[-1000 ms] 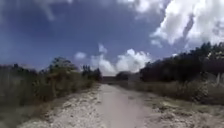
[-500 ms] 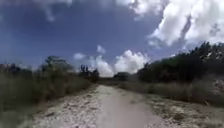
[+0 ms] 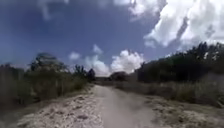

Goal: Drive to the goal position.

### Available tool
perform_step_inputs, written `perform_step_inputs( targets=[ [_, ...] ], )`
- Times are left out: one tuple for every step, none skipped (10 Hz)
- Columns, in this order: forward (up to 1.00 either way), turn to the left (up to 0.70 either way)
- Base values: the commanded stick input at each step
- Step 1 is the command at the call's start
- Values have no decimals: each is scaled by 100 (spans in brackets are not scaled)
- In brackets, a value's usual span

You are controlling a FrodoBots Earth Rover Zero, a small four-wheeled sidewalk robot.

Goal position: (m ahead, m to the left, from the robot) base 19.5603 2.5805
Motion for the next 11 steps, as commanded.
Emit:
perform_step_inputs(
  targets=[
    [100,18],
    [100,40],
    [100,40],
    [100,40],
    [100,40],
    [100,6],
    [100,0],
    [100,0],
    [100,0],
    [100,0],
    [100,0]
  ],
)
